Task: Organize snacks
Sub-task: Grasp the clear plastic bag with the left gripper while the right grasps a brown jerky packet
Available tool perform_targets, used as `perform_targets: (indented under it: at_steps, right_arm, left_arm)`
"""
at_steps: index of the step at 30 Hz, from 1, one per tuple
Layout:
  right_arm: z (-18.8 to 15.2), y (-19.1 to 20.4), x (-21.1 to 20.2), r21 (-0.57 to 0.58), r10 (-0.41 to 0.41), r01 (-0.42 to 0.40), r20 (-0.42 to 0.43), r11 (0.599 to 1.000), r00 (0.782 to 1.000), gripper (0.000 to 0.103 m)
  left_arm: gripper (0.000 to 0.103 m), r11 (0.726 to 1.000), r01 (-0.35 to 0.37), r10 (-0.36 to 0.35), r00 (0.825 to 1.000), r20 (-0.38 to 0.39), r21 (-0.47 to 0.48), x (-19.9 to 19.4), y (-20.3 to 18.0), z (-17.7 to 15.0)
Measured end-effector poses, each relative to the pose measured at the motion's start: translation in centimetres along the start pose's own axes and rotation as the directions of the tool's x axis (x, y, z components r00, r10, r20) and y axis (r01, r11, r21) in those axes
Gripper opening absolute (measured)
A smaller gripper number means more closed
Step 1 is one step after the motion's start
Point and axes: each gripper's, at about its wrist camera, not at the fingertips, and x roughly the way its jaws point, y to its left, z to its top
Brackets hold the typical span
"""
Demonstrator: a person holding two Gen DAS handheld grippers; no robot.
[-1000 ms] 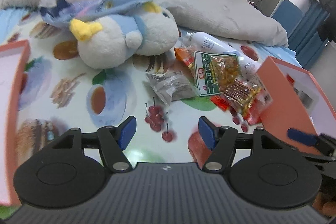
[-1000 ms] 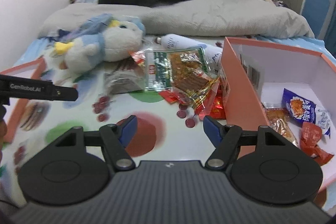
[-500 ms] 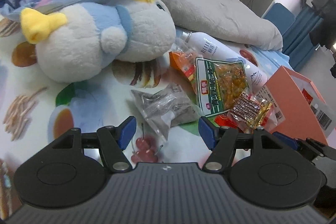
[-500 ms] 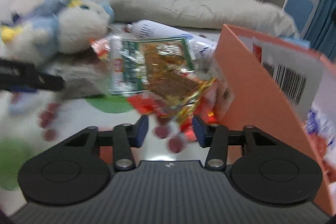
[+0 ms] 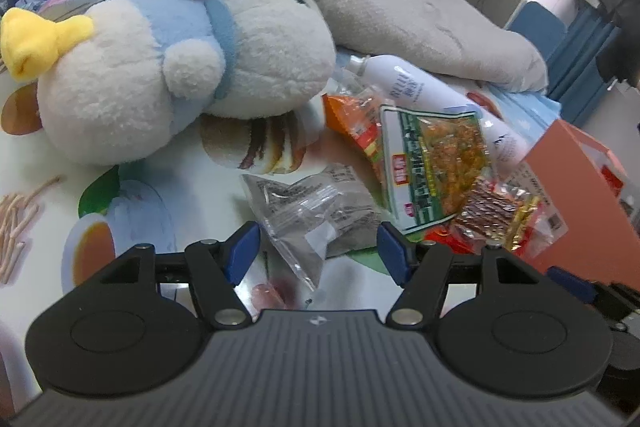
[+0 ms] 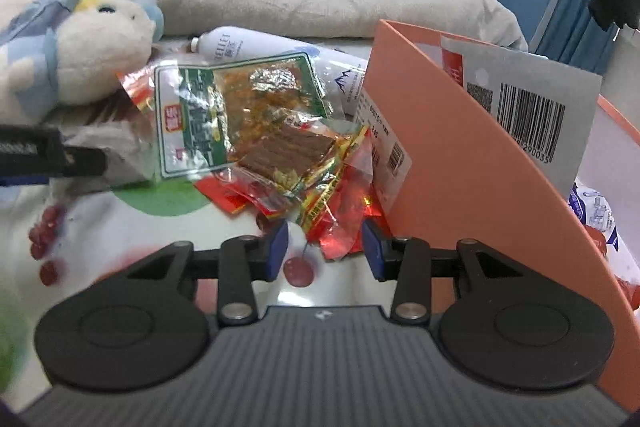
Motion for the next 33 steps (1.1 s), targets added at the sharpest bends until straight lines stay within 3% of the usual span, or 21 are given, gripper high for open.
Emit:
perform_targets:
  at_steps: [7, 8, 11, 13, 14, 21, 25, 29, 30, 31, 32, 33]
  right_arm:
    - [0.3, -0.1, 1.9, 0.051, -0.049, 0.05, -0.022, 0.997, 0.999, 0.041]
    - [0.3, -0.3, 2.2, 0.066, -0.049, 0.051, -0.031, 0.997, 0.998, 0.034]
    - [0.3, -0.6, 2.7, 0.093, -0.021, 0.025, -0.042, 0.995, 0.999, 0.025]
    - [0.4, -0.9, 2.8, 0.102, 0.011, -0.005, -0.059, 0.995, 0.998, 0.007]
    - [0.4, -1.2, 2.7, 0.114, 0.021, -0.013, -0.064, 0.993, 0.998, 0.004]
    - [0.0, -1.8, 1.1, 0.131, 0.076, -0.067, -0.071, 0.989, 0.995, 0.003]
    - [-0.1, -1.9, 0.0, 0.136, 0.099, -0.095, -0.028, 0.986, 0.995, 0.003]
    - [0.6, -1.7, 0.0, 0.136, 0.169, -0.168, 0.002, 0.976, 0.986, 0.007]
    - [0.8, -1.5, 0.1, 0.128, 0.168, -0.167, 0.008, 0.978, 0.986, 0.013]
    - [1.1, -1.2, 0.2, 0.119, 0.16, -0.161, 0.018, 0.98, 0.987, 0.021]
    - [1.3, -1.0, 0.4, 0.111, 0.156, -0.158, 0.025, 0.981, 0.987, 0.044]
    - [1.5, -0.9, 0.6, 0.107, 0.166, -0.169, 0.032, 0.98, 0.986, 0.057]
  left_arm:
    - [0.049, 1.0, -0.025, 0.025, 1.0, 0.007, -0.007, 0.3, 0.1, -0.1]
    - [0.043, 1.0, -0.026, 0.026, 1.0, 0.008, -0.009, 0.3, 0.2, -0.1]
    - [0.039, 0.999, -0.026, 0.027, 1.0, 0.008, -0.032, 0.1, 0.7, -0.2]
    - [0.037, 0.998, -0.024, 0.025, 1.0, 0.006, -0.049, -0.1, 1.0, -0.3]
    - [0.036, 0.998, -0.026, 0.026, 1.0, 0.004, -0.053, -0.3, 1.0, -0.4]
    - [0.034, 0.994, -0.042, 0.042, 0.999, -0.003, -0.101, -1.7, 1.4, -1.4]
    - [0.034, 0.992, -0.049, 0.049, 0.999, -0.004, -0.114, -2.7, 1.5, -2.4]
    - [0.034, 0.989, -0.059, 0.06, 0.998, -0.001, -0.134, -3.4, 1.6, -3.0]
    - [0.034, 0.989, -0.062, 0.062, 0.998, -0.001, -0.136, -3.6, 1.7, -3.1]
    - [0.034, 0.988, -0.065, 0.065, 0.998, -0.002, -0.137, -3.7, 1.9, -3.2]
    - [0.034, 0.988, -0.067, 0.067, 0.998, -0.002, -0.138, -3.8, 1.9, -3.2]
    - [0.033, 0.988, -0.07, 0.07, 0.998, -0.003, -0.139, -3.9, 2.0, -3.2]
